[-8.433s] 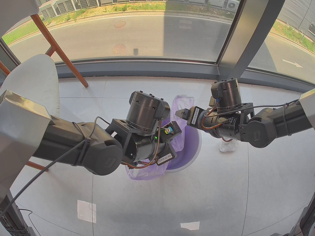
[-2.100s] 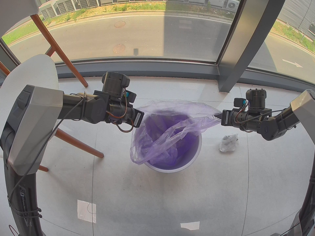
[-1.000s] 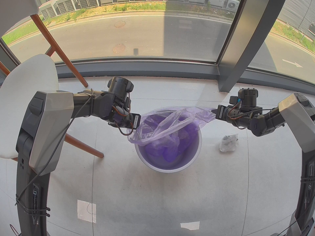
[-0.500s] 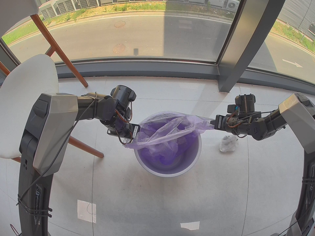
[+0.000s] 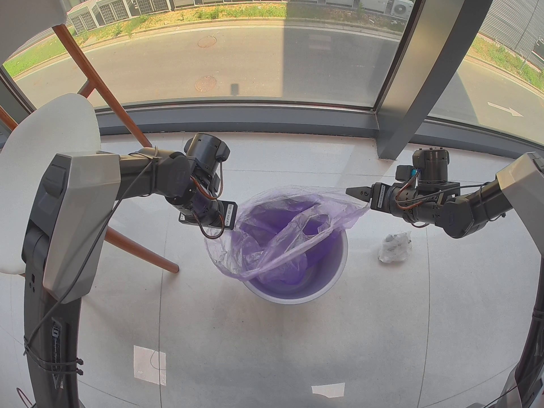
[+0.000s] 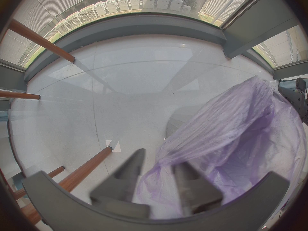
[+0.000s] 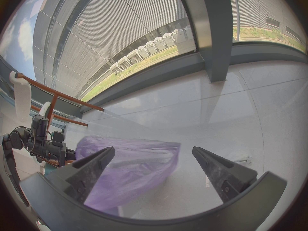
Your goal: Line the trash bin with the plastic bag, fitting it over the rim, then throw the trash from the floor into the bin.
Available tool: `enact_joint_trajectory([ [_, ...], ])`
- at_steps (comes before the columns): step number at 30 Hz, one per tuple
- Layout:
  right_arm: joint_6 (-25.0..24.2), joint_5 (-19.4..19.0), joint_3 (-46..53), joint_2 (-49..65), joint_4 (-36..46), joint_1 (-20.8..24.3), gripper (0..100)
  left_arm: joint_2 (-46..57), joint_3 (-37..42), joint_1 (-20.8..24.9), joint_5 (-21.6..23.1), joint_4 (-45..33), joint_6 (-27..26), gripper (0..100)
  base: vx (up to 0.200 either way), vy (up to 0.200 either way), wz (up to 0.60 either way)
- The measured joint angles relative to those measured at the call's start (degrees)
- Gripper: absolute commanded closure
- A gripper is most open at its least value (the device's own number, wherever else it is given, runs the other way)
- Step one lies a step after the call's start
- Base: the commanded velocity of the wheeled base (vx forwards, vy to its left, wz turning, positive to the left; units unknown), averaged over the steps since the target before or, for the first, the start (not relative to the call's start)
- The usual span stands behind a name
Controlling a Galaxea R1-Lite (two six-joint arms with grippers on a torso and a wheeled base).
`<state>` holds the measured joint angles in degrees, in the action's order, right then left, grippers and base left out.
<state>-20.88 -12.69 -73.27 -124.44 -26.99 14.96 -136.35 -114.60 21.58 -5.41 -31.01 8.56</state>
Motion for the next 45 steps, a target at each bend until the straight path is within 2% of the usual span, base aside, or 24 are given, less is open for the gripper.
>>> enact_joint_trajectory([
  [9, -0.1, 0.5, 5.2, 4.7, -0.3, 0.9, 0, 4.0, 0.0, -0.2, -2.7, -0.3, 0.0, 0, 0.000, 0.000, 0.00],
  [17, -1.3, 0.5, 16.6, 10.0, -3.5, 1.1, 0, 9.8, 1.2, -0.4, -2.4, 0.2, 0.3, 0, 0.000, 0.000, 0.00],
  [20, -5.6, 0.4, 20.7, 12.5, -6.3, 1.1, 0, 12.7, 3.4, -0.5, -2.4, 0.3, 0.4, 0, 0.000, 0.000, 0.00],
  [24, -15.3, 0.9, 23.2, 15.1, -7.4, 2.8, 0, 16.6, 6.0, -0.2, -1.6, 0.4, 0.4, 0, 0.000, 0.000, 0.00],
  [28, -22.8, 3.8, 23.8, 16.7, -7.7, 6.7, 0, 20.2, 8.2, 2.1, 0.9, -0.1, 1.6, 0, 0.000, 0.000, 0.00],
  [31, -25.1, 5.9, 24.0, 17.2, -7.9, 10.0, 0, 22.2, 10.4, 5.0, 1.9, -0.2, 6.4, 0, 0.000, 0.000, 0.00],
  [35, -27.3, 7.6, 23.9, 16.9, -8.2, 12.4, 0, 23.9, 15.1, 9.0, 2.5, 0.0, 16.9, 0, 0.000, 0.000, 0.00],
  [42, -30.4, 10.5, 21.2, 13.3, -8.6, 13.8, 0, 26.1, 23.5, 14.9, 2.9, 0.5, 31.5, 0, 0.000, 0.000, 0.00],
  [43, -30.8, 10.9, 20.3, 12.5, -8.6, 13.8, 100, 26.4, 24.1, 15.5, 2.9, 0.6, 33.2, 0, 0.000, 0.000, 0.00],
  [45, -31.9, 11.6, 18.5, 11.2, -8.6, 13.9, 100, 26.7, 24.9, 16.7, 2.9, 1.1, 36.4, 0, 0.000, 0.000, 0.00],
])
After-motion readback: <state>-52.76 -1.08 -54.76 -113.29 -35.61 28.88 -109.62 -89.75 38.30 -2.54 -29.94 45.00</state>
